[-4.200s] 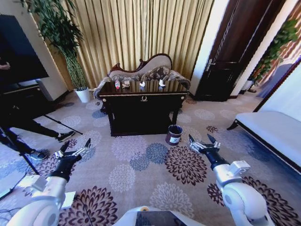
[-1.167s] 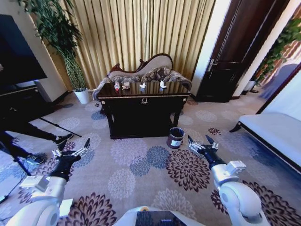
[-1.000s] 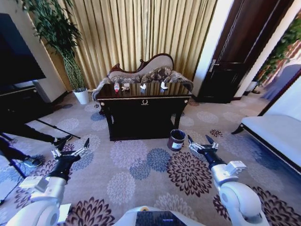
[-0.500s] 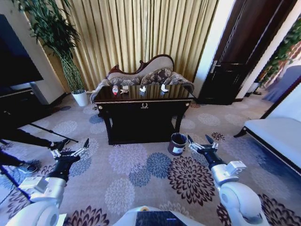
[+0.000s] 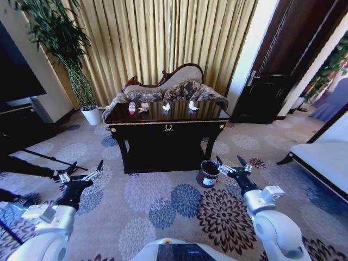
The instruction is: Move to the front of the table and place the trash on the table into the trash bin.
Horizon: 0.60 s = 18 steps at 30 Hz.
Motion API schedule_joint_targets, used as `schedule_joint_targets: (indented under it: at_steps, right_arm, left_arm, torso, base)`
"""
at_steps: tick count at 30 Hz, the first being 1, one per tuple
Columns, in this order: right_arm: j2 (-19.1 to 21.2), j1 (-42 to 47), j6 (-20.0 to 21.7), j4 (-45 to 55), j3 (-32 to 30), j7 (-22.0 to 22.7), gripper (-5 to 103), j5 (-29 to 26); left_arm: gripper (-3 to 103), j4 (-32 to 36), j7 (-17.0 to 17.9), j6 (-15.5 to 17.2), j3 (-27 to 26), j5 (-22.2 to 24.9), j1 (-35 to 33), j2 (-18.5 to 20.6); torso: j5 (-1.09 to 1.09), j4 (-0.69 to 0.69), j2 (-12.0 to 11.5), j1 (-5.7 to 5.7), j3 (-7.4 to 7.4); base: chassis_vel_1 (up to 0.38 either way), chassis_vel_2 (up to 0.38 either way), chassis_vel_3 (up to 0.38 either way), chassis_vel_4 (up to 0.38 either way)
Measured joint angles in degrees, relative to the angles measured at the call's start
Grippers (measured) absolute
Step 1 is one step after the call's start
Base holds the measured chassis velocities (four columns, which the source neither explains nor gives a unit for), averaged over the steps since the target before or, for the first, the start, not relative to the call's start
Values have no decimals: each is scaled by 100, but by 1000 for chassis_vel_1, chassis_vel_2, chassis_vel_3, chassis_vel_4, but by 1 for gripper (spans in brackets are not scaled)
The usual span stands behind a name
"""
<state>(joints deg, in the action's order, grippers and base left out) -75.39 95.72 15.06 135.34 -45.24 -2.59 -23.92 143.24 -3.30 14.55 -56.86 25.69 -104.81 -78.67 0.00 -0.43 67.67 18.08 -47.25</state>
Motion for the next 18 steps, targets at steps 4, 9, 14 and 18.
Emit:
schedule_joint_targets:
  at_steps: [4, 9, 14, 18]
  right_arm:
    - [0, -4, 0, -3, 5, -3, 100, 2]
    - [-1, -10, 0, -13, 24, -8, 100, 10]
    - [-3, -15, 0, -16, 35, -11, 100, 16]
    - [-8, -13, 0, -19, 37, -12, 100, 18]
  left_arm:
    - [100, 0, -3, 1, 5, 0, 0, 0]
    - [100, 0, -12, 0, 12, 0, -1, -2]
    - [100, 0, -13, -2, 12, 1, -3, -2]
    - [100, 0, -14, -4, 12, 1, -3, -5]
  torso:
    - [0, 0, 0, 0, 0]
    - [0, 0, 0, 1, -1]
    - [0, 0, 0, 0, 0]
    - [0, 0, 0, 0, 0]
  base:
    - [-147, 161, 156, -167]
    - [-144, 142, 142, -154]
    - [-139, 122, 130, -130]
    - [-125, 144, 141, -134]
